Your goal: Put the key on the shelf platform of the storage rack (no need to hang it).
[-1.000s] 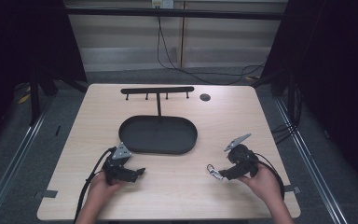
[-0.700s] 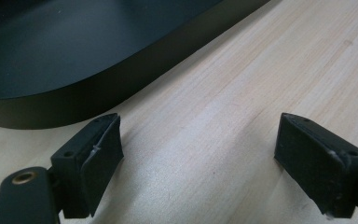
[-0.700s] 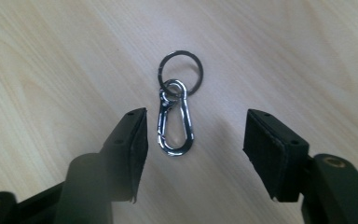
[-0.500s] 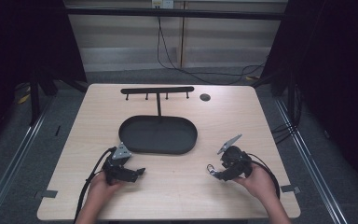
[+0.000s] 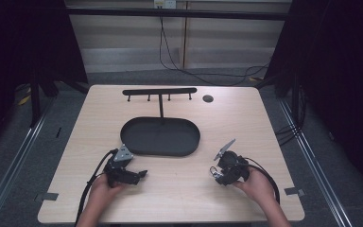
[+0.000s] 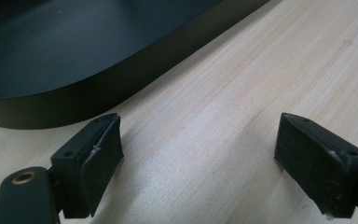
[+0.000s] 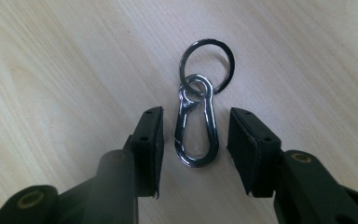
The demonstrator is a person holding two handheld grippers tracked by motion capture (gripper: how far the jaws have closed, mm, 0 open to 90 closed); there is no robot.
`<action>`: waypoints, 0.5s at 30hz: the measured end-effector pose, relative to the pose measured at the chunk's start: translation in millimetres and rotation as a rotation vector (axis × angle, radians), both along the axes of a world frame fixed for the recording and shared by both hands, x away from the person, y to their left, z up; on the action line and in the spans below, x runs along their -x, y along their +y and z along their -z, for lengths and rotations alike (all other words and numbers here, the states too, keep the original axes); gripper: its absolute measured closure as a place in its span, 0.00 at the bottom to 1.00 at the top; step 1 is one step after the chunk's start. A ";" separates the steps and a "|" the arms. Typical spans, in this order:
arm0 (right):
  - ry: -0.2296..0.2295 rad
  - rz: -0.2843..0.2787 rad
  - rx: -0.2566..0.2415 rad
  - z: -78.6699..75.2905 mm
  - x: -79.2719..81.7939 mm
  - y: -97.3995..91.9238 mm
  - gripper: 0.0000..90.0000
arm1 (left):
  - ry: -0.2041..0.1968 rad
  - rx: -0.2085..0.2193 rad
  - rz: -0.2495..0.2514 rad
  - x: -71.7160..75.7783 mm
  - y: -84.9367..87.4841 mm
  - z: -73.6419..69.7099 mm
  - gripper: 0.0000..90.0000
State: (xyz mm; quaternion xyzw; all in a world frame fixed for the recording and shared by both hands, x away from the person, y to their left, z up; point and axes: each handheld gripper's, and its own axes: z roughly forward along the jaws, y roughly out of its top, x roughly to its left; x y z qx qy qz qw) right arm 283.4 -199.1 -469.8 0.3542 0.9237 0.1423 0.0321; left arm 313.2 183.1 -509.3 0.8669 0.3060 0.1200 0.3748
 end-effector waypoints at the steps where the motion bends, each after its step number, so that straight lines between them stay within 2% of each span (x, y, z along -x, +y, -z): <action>1: -0.002 -0.007 0.007 0.6 -0.3 0.6 0.63 | -0.002 -0.002 0.001 -0.1 0.1 -0.1 0.16; 5: -0.003 -0.008 0.018 0.3 -1.1 2.4 0.67 | 0.000 0.000 0.000 0.0 0.0 0.0 0.16; 8: 0.004 -0.006 0.027 -0.7 -0.7 4.8 0.75 | 0.000 0.000 0.000 0.0 0.0 0.0 0.16; 15: 0.009 0.021 0.036 -1.1 -2.2 7.9 0.76 | 0.000 0.000 0.000 0.0 0.0 0.0 0.16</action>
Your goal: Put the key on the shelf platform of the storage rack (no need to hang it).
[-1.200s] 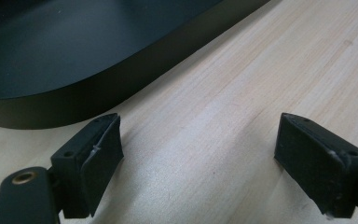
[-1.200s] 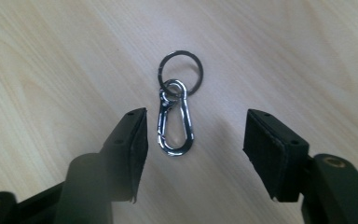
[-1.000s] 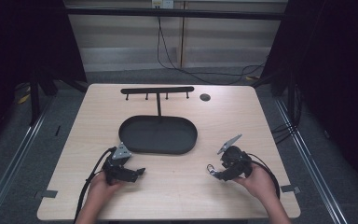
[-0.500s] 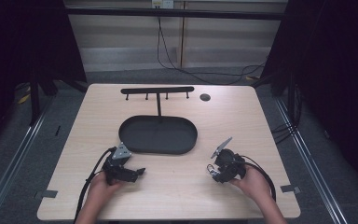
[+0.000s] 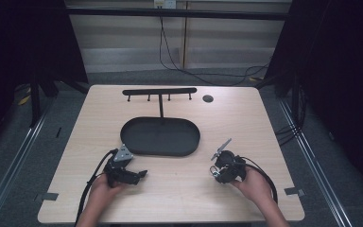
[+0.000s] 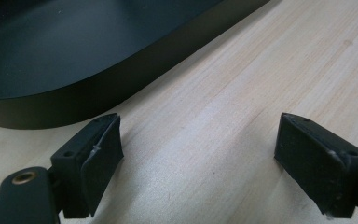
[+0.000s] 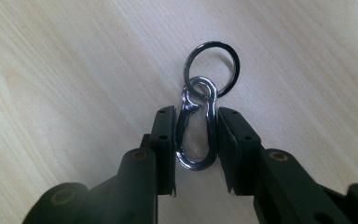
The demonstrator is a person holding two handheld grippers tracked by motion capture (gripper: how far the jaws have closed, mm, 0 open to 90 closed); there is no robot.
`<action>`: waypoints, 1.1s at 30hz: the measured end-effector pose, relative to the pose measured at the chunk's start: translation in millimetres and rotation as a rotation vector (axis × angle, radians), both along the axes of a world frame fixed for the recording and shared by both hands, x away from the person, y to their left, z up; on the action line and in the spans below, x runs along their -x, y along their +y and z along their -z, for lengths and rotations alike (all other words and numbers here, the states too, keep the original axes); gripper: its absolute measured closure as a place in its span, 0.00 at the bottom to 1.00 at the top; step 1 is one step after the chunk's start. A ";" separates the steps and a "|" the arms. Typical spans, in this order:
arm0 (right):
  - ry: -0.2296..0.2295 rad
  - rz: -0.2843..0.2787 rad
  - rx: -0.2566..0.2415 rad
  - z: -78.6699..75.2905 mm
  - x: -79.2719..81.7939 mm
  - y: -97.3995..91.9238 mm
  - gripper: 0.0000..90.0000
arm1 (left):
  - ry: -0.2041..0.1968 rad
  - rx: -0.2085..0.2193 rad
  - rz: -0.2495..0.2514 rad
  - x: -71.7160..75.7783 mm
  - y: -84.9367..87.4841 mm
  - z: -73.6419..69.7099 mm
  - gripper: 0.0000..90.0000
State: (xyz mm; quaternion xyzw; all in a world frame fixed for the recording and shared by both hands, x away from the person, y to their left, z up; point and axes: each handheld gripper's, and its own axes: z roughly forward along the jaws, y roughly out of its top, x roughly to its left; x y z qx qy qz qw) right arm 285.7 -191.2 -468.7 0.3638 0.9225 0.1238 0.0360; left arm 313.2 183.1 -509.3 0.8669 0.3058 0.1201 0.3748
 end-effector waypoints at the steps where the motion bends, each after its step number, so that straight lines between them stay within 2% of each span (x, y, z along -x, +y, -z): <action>1: 0.004 0.001 -0.005 -0.3 -0.4 -0.2 0.77 | 0.000 -0.001 0.000 0.0 0.0 0.0 0.16; 11: 0.012 0.015 -0.038 -15.3 -2.3 -3.6 0.77 | 0.000 0.000 0.000 0.0 0.0 0.0 0.16; 19: -0.014 0.014 -0.079 -31.1 -8.7 -4.7 0.77 | 0.000 0.000 0.000 0.0 0.0 0.0 0.16; 22: -0.017 0.013 -0.098 -37.0 -11.4 -2.2 0.77 | 0.001 0.000 0.001 0.0 0.0 0.0 0.16; 33: -0.028 0.006 -0.112 -49.0 -26.8 15.2 0.77 | 0.000 -0.001 0.001 0.0 0.1 -0.1 0.16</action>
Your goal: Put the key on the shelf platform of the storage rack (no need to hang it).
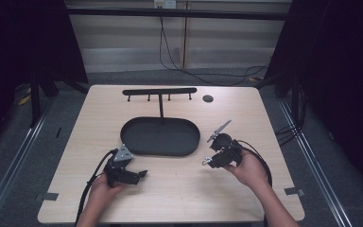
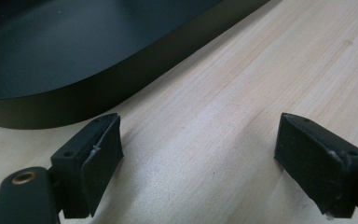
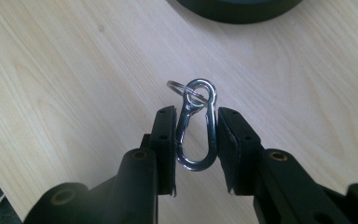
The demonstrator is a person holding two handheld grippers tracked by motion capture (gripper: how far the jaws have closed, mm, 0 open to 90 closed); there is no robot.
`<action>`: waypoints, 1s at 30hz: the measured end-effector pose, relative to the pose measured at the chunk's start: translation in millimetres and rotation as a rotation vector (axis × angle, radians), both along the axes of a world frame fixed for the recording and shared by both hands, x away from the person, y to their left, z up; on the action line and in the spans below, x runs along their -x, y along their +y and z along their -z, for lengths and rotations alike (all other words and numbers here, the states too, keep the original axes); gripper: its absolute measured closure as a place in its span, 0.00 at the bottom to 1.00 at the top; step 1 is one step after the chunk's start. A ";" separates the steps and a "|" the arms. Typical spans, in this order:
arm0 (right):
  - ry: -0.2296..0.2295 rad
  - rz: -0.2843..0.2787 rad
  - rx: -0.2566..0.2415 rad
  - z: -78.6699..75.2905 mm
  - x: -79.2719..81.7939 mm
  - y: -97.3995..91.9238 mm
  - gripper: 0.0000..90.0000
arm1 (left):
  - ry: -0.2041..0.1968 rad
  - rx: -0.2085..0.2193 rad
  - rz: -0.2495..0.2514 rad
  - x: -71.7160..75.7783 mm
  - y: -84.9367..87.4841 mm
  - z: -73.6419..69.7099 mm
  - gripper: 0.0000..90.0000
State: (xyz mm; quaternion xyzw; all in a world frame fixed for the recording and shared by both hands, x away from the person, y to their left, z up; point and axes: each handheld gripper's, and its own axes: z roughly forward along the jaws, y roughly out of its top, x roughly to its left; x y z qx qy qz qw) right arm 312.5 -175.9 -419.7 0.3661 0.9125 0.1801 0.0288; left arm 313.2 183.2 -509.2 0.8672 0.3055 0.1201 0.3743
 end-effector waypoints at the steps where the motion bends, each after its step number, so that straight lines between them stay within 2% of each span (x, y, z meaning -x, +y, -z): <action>1: -0.002 0.002 0.003 -1.0 -1.0 1.6 0.77 | -0.003 -0.003 0.001 -0.2 0.2 -0.1 0.16; 15: -0.033 -0.015 -0.003 -11.6 -16.0 17.7 0.77 | 0.001 -0.001 0.001 0.0 0.1 -0.1 0.16; 30: -0.049 -0.040 0.024 -19.3 -31.4 39.2 0.77 | 0.000 -0.001 0.001 0.0 0.1 0.0 0.16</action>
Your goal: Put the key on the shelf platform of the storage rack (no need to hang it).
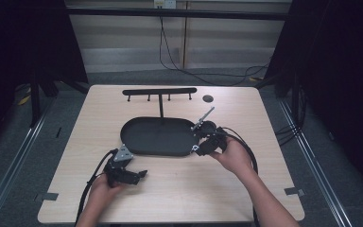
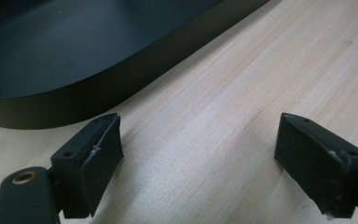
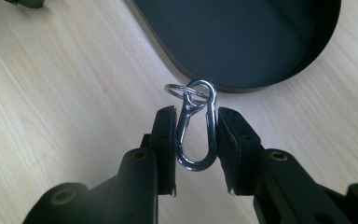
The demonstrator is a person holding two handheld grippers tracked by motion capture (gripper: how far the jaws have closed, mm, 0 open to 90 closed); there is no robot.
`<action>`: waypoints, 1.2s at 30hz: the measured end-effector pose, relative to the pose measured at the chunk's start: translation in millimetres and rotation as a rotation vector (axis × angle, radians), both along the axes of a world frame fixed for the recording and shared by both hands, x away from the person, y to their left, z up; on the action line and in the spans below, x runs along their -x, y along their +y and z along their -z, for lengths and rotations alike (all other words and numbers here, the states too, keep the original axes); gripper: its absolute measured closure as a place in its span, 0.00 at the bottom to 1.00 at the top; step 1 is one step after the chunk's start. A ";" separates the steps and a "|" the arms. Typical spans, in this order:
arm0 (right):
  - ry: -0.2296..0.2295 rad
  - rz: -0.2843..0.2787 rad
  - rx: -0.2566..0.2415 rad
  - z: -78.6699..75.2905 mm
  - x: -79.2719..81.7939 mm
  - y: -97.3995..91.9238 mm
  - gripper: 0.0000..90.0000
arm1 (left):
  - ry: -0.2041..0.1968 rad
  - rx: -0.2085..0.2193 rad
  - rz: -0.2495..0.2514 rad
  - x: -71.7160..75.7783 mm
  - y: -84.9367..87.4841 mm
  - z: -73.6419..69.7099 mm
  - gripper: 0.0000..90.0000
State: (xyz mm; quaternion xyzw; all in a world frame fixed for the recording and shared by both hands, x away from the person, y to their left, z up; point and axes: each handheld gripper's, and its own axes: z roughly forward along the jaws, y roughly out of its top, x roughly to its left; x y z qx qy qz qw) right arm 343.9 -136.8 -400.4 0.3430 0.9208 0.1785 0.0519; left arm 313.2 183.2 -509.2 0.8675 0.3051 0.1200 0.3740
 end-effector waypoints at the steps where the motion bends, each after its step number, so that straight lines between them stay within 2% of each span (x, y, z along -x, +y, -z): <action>1: -0.005 -0.004 0.004 -0.4 -1.0 1.4 0.77 | 0.000 0.000 0.000 0.0 0.0 0.0 0.16; 14: -0.029 -0.001 0.011 -5.0 -13.2 13.9 0.77 | 0.000 0.000 0.000 0.0 0.0 0.0 0.16; 17: -0.044 -0.016 0.015 -5.0 -16.2 16.4 0.77 | 0.000 0.000 0.000 0.0 0.0 0.0 0.16; 22: -0.036 -0.011 0.012 -7.3 -19.3 22.0 0.77 | 0.000 0.001 -0.001 0.0 -0.1 0.0 0.16; 36: -0.061 -0.023 0.018 -2.8 -27.2 39.1 0.76 | -0.002 -0.002 0.001 -0.1 0.1 -0.1 0.16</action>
